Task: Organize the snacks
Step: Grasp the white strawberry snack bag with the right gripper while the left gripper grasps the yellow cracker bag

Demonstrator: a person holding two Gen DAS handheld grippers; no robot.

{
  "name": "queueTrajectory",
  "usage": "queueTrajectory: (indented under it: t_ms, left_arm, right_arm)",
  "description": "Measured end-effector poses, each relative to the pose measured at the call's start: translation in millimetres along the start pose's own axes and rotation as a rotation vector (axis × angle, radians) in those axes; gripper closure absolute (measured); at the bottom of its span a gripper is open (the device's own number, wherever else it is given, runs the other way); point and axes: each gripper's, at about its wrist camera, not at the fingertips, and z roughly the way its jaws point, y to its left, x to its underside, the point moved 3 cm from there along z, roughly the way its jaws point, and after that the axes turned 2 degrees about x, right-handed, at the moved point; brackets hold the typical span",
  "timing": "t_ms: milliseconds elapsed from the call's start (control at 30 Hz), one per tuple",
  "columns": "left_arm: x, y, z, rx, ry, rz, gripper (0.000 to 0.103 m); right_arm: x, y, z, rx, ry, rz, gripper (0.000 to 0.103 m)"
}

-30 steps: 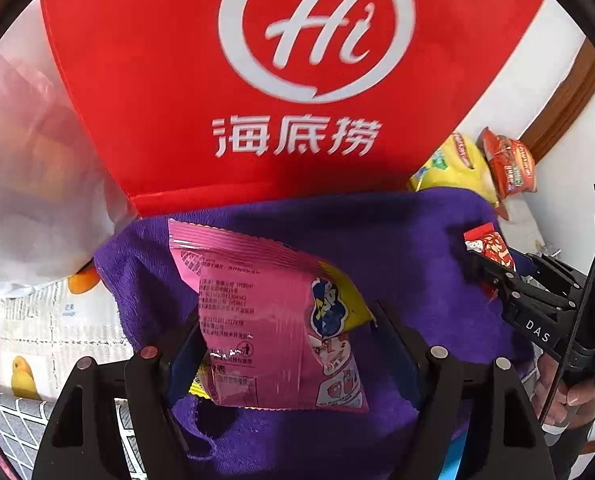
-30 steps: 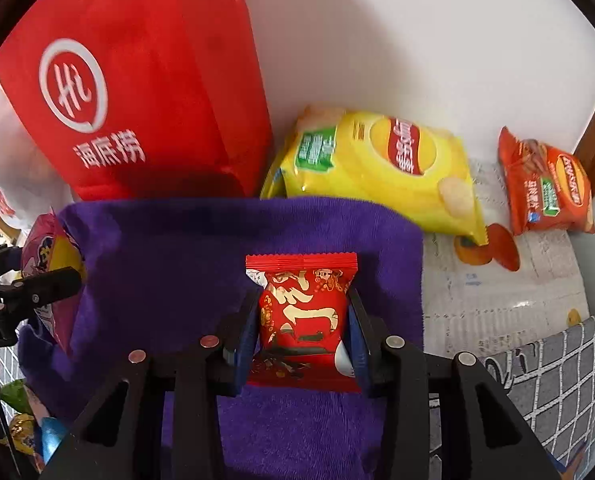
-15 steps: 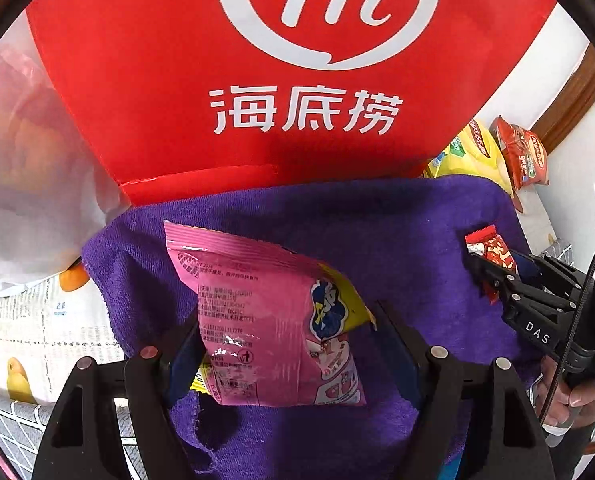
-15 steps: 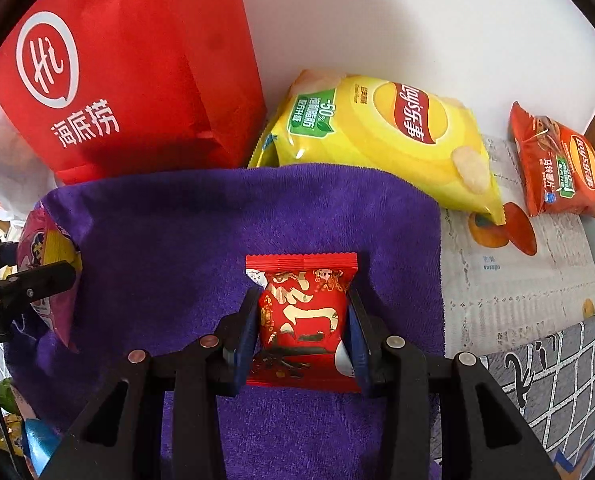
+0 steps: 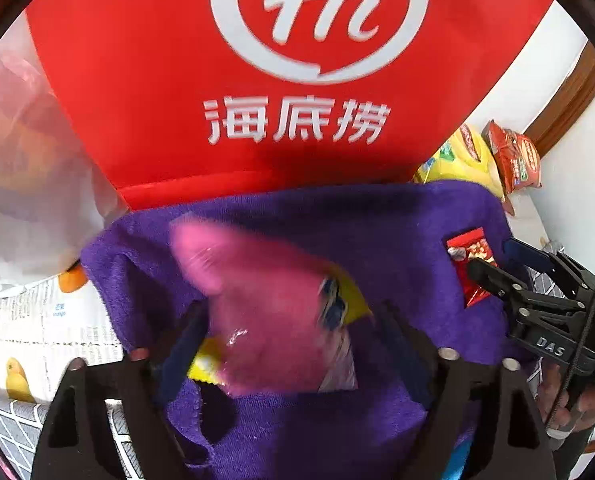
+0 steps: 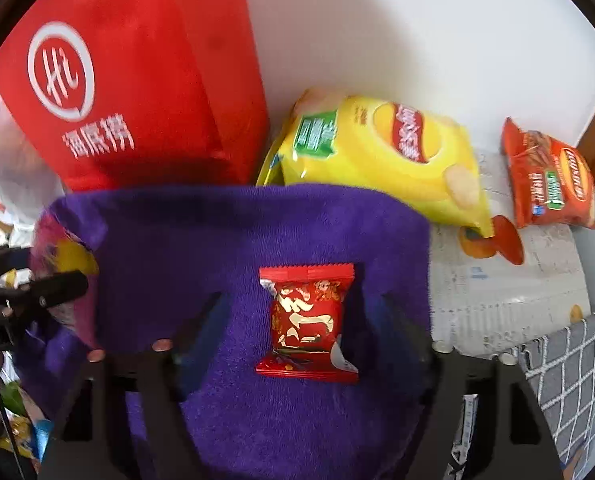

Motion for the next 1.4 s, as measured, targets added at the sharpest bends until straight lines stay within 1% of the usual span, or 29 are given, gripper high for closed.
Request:
queueTrajectory:
  t_ms: [33, 133, 167, 300, 433, 567, 633, 733, 800, 933, 1067, 1167, 1267, 1400]
  left_arm:
    - [-1, -1, -5, 0.011, -0.01, 0.002, 0.012]
    - [0, -6, -19, 0.054, -0.017, 0.008, 0.011]
    - [0, -8, -25, 0.053, -0.028, 0.014, 0.011]
    - [0, -16, -47, 0.012, -0.069, 0.044, 0.011]
    - [4, -20, -75, 0.029, -0.109, 0.044, 0.011]
    - [14, -18, -99, 0.042, -0.133, 0.036, 0.011]
    - [21, -17, -108, 0.039, -0.143, 0.04, 0.011]
    - [33, -14, -124, 0.028, -0.178, 0.051, 0.011]
    - [43, -12, -134, 0.027, -0.192, 0.053, 0.011]
    - [58, -8, -146, 0.056, -0.19, 0.037, 0.012]
    - [75, -6, -155, 0.051, -0.19, 0.04, 0.013]
    - [90, -8, -161, 0.028, -0.189, 0.065, 0.013]
    - [105, -11, -165, 0.015, -0.188, 0.086, 0.013]
    - [127, -12, -164, 0.026, -0.17, 0.074, 0.013]
  right_arm:
    - [2, 0, -4, -0.008, -0.01, 0.004, 0.025]
    - [-2, 1, -20, -0.031, -0.051, 0.002, 0.019]
    - [-3, 3, -28, -0.026, -0.074, -0.005, 0.018]
    - [-3, 13, -56, -0.006, -0.135, -0.027, 0.017]
    - [5, 24, -83, 0.005, -0.184, -0.023, 0.017]
    - [26, 27, -110, 0.054, -0.183, -0.032, 0.017]
    - [37, 26, -121, 0.058, -0.192, -0.021, 0.017]
    - [59, 18, -135, 0.046, -0.206, 0.029, 0.017]
    - [74, 12, -143, 0.03, -0.198, 0.055, 0.017]
    - [102, 4, -149, 0.023, -0.154, 0.086, 0.018]
    - [136, 1, -150, 0.028, -0.107, 0.063, 0.027]
    - [161, 1, -148, 0.015, -0.076, 0.048, 0.033]
    - [185, 3, -145, -0.005, -0.056, 0.012, 0.034]
    - [208, 6, -142, -0.034, -0.057, -0.043, 0.034]
